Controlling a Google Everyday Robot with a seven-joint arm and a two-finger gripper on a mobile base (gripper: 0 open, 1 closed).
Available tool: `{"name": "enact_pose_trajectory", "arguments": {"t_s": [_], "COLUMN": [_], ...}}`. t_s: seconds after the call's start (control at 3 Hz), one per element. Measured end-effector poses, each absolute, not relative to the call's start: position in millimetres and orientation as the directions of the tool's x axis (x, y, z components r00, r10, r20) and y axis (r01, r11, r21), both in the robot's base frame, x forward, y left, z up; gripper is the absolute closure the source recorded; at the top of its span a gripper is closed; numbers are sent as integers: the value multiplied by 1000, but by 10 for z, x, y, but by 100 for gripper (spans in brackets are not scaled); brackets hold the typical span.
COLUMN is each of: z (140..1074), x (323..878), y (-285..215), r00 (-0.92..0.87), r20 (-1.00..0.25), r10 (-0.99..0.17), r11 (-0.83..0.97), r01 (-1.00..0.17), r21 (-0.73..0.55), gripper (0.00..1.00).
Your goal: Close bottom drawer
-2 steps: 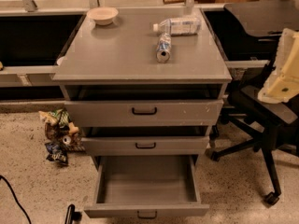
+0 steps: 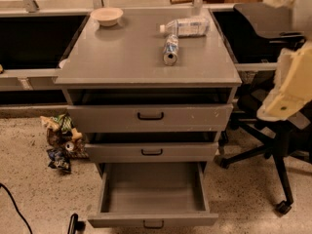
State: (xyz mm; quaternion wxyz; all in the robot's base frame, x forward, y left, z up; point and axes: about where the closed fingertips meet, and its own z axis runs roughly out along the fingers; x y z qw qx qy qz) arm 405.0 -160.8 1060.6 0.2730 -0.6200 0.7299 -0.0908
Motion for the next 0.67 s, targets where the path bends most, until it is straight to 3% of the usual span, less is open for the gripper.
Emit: {"name": "enact_pose_trajectory", "arguments": {"t_s": [0.67], "z": [9596], "x": [4026], "y": [-1299], "r00": [-36], "r20": [-363], "r10": [-931], "r11": [156], "r01": [-939], "r21": [-307], "gripper": [0]}}
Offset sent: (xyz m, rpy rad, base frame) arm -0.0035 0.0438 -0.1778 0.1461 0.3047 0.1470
